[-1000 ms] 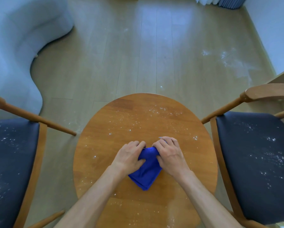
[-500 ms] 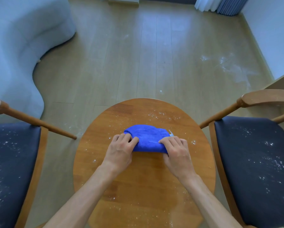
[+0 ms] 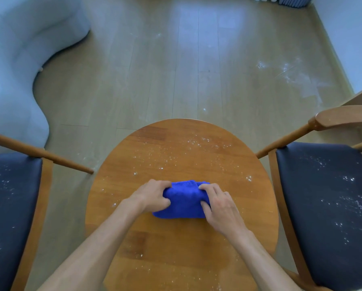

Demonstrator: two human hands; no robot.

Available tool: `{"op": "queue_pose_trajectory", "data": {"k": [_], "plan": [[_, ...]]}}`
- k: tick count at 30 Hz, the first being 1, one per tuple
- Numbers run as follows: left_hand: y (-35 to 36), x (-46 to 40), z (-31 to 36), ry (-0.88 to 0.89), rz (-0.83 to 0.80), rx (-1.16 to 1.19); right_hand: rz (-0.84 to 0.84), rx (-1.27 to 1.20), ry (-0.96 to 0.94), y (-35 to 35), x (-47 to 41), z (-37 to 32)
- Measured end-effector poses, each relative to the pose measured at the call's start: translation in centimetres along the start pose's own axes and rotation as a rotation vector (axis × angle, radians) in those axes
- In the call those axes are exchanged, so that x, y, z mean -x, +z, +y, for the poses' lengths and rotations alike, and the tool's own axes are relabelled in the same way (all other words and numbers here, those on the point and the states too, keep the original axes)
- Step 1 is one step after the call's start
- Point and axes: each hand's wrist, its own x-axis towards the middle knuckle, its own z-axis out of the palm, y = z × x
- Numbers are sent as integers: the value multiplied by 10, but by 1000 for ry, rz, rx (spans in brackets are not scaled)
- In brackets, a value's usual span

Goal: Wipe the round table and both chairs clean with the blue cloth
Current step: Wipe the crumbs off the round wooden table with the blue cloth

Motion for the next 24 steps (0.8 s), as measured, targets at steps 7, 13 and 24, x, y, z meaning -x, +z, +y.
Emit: {"op": "queue_pose_trajectory", "data": {"k": [7, 13, 24], "plan": [[9, -20, -15, -95, 182, 32, 53, 256, -60, 16, -34, 0], [33, -26, -29, -152, 359, -83, -265, 250, -188, 44, -33, 0], [47, -3, -30, -322, 350, 140, -112, 436, -76, 68, -23, -33]]}}
